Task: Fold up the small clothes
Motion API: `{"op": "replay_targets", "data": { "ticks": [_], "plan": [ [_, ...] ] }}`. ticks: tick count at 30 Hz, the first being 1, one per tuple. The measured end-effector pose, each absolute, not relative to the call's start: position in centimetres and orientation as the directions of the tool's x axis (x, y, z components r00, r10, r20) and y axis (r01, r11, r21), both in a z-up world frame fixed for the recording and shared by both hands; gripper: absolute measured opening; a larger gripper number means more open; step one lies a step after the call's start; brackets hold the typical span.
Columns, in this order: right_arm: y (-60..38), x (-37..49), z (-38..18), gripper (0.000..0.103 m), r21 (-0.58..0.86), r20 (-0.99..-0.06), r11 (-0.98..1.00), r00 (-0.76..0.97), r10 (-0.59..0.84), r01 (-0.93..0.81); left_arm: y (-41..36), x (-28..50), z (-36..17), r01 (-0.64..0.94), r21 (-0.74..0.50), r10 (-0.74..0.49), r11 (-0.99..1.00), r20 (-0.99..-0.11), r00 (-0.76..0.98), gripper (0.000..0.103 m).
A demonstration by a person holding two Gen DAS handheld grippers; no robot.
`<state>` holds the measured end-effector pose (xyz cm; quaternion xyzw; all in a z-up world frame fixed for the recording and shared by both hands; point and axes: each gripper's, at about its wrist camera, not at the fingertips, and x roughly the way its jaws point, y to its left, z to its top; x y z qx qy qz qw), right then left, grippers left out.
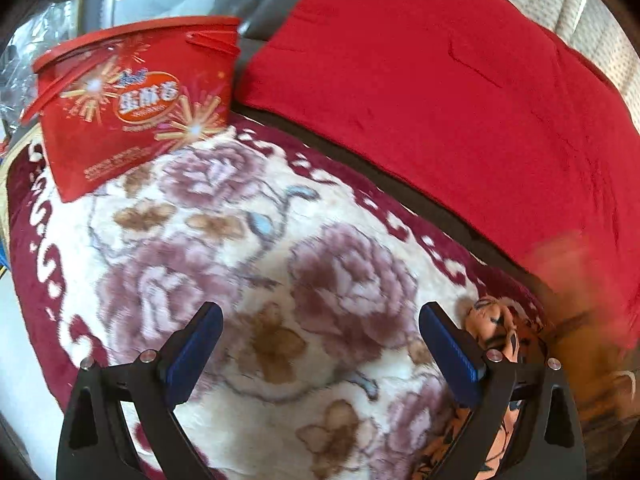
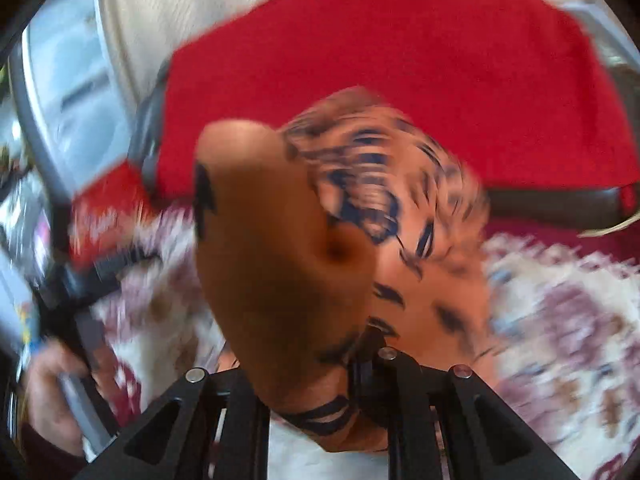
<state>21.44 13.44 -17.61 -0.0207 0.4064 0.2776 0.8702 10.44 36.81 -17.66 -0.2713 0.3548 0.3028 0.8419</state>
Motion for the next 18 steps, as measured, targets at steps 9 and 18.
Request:
{"op": "replay_targets", "data": {
  "ticks": [9, 18],
  "plan": [
    [15.9, 16.7, -20.5, 0.078, 0.130, -0.748, 0.656, 0.361, 0.557, -0.743, 34.3, 11.4, -16.6, -0.565, -0.237, 0.241, 0.790, -0.729, 0.641, 0.098],
    [3.1, 18.8, -16.6, 0.045, 0.247, -0.605, 0.758, 0.515, 0.608, -0.604, 25.4, 13.7, -15.8, -0.308, -0.124, 0.146, 0.943, -0.678, 0.720, 0.099]
  ]
}}
